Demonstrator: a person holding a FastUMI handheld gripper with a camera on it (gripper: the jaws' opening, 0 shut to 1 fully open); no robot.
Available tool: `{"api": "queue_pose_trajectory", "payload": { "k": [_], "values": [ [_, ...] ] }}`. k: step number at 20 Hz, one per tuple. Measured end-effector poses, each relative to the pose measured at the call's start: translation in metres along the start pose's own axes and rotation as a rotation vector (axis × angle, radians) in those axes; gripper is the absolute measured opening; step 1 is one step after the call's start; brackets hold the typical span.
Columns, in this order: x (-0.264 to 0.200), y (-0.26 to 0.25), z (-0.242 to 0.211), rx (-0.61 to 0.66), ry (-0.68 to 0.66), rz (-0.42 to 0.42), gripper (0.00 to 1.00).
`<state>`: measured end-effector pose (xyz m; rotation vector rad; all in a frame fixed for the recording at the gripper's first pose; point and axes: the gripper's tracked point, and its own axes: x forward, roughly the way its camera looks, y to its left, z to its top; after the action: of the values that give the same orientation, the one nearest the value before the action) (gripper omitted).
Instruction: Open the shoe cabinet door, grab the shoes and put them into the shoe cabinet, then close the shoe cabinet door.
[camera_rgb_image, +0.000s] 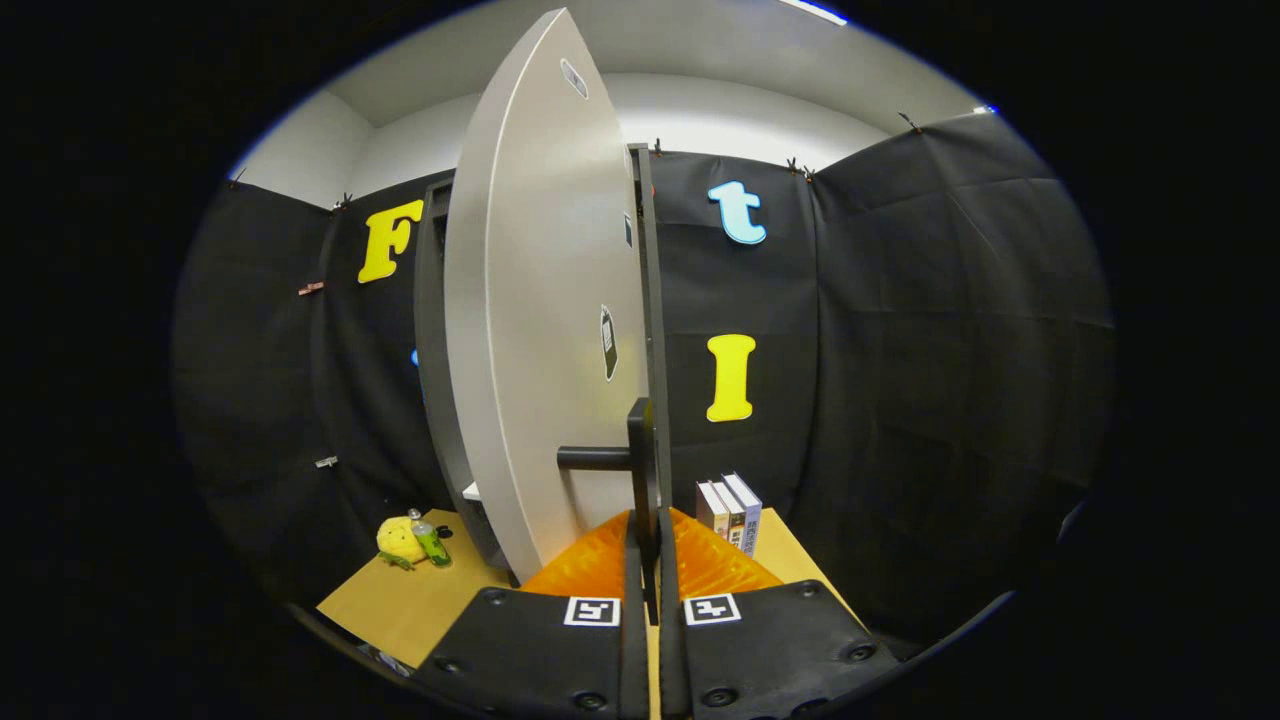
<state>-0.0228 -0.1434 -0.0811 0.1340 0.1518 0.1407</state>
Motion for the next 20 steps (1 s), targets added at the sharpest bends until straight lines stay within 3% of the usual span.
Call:
{"api": "queue_pose_trajectory", "payload": {
  "k": [9,10,15,17,20],
  "values": [
    [-0.023,-0.038,0.013,0.035,-0.005,0.021,0.08],
    [-0.028,-0.038,0.016,0.029,-0.012,0.013,0.12],
    [-0.063,-0.04,0.044,0.011,-0.073,-0.056,0.11],
    [-0.076,-0.025,0.048,0.04,-0.079,-0.03,0.18],
    [-0.095,-0.003,0.051,0.049,-0.083,-0.025,0.52]
  ]
}}
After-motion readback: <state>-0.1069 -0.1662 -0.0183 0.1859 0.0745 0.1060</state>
